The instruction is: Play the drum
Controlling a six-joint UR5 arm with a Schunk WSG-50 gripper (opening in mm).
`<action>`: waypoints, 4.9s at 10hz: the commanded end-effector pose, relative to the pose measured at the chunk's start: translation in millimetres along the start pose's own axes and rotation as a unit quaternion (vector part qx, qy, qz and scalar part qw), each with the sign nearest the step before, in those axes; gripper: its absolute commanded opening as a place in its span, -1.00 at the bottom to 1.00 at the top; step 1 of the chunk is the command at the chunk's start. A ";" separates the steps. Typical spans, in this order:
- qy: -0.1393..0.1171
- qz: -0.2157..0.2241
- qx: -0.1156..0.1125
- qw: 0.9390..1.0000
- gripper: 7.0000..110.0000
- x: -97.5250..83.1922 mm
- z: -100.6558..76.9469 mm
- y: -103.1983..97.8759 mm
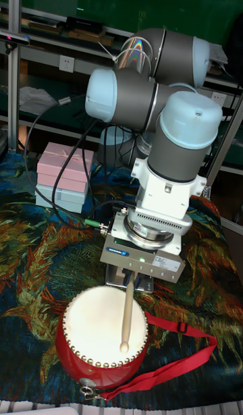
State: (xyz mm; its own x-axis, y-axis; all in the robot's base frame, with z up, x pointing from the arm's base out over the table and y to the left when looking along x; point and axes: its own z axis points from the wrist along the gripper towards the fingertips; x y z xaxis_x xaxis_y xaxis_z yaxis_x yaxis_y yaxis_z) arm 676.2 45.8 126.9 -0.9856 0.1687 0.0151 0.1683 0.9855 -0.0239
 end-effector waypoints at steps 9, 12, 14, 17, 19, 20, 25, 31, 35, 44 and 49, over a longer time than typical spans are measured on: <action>0.000 0.004 -0.009 1.000 -1.00 -12.2 14.6 9.1; 0.000 0.004 -0.008 1.000 -1.00 -12.4 14.6 8.6; -0.002 0.006 -0.008 1.000 -1.00 -13.2 14.6 8.7; -0.010 0.004 -0.021 1.000 -1.00 -17.1 14.3 14.7; -0.012 0.001 -0.021 1.000 -1.00 -18.2 14.3 14.9; -0.012 -0.001 -0.021 1.000 -0.71 -18.2 14.4 14.7; -0.011 -0.005 -0.021 1.000 -0.71 -17.0 13.6 14.2; -0.017 -0.011 -0.012 1.000 -0.71 -8.5 -15.5 1.4; -0.024 -0.004 -0.003 1.000 -0.71 1.3 -37.2 -16.3; -0.035 0.017 0.001 0.999 -1.00 6.4 -48.5 -43.7; -0.033 0.014 0.004 0.999 -1.00 6.2 -45.2 -49.1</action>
